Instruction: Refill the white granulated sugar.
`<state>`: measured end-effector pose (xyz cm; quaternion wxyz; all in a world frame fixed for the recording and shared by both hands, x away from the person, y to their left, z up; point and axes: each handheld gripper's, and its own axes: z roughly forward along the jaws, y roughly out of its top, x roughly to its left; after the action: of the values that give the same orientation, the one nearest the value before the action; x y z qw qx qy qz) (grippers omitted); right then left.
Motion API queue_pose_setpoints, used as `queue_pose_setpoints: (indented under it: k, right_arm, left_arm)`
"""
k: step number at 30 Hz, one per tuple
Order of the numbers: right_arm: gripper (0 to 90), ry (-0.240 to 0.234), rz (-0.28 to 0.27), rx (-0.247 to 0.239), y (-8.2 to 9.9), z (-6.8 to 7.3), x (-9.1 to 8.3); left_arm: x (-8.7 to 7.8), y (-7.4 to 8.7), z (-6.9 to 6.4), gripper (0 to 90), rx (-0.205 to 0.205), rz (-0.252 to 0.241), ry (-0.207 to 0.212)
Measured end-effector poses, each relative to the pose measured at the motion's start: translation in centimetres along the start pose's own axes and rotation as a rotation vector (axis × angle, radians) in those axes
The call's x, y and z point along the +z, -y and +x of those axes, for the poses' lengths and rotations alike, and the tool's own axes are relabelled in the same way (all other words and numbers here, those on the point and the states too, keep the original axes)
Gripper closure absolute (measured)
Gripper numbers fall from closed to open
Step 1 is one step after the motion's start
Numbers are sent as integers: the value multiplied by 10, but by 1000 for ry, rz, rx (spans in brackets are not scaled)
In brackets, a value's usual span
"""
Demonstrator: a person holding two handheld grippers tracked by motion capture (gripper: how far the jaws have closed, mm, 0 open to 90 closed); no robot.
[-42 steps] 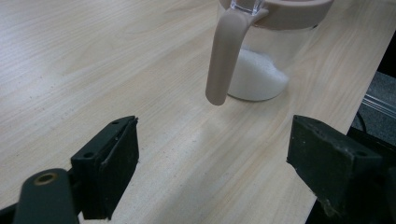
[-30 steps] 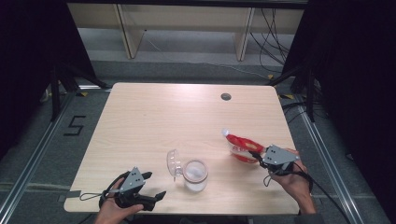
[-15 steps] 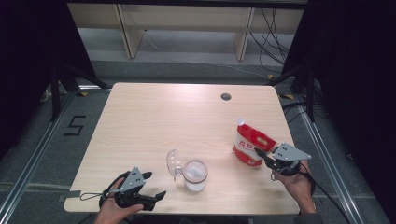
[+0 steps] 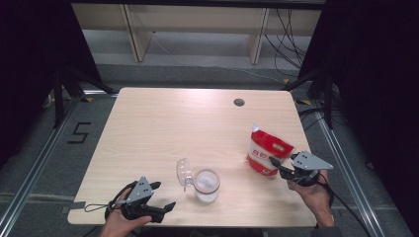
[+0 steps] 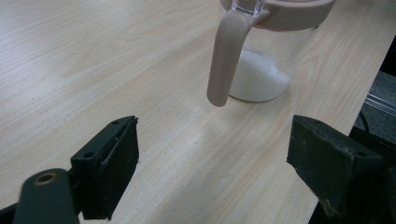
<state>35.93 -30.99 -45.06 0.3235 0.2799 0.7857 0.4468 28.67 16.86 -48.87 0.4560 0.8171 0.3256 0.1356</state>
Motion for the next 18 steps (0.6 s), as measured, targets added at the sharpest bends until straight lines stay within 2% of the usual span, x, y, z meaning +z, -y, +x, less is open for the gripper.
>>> queue_pose_setpoints:
  k: [3,4,5,7,8,9,10,11,12,14,15,16,17,18]
  right_arm:
    - [449,10,5,47,-1,0,-2]
    - [427,11,2,44,-1,-1,-3]
    - [422,16,4,87,-1,2,-5]
    - [391,30,14,95,-1,2,-9]
    - [382,52,5,116,-1,4,-11]
    - [378,47,18,146,-2,6,-13]
    - [374,60,6,146,-3,6,-16]
    - [367,58,-9,139,-3,5,-19]
    - [360,49,3,181,-5,8,-22]
    - [343,58,3,215,-5,11,-27]
    - [342,60,-2,211,-5,11,-28]
    - [342,52,5,247,-5,14,-30]
    - [337,41,8,232,-5,14,-31]
    - [334,52,7,243,-4,15,-32]
  left_arm:
    - [1,0,0,162,-1,-9,3]
    - [1,0,0,162,0,-9,3]
    - [0,0,0,162,1,-1,-1]
    - [0,0,0,162,1,2,1]
    - [0,0,0,162,1,3,3]
    - [1,0,0,162,1,-3,3]
    - [1,0,0,162,2,-3,4]
    - [1,0,0,162,8,-3,4]
    - [1,0,0,162,1,-4,4]
    - [0,0,0,162,0,4,2]
    - [0,0,0,162,0,2,2]
    - [1,0,0,161,0,-3,4]
    - [1,0,0,162,-1,-7,0]
    - [1,0,0,162,-1,-3,3]
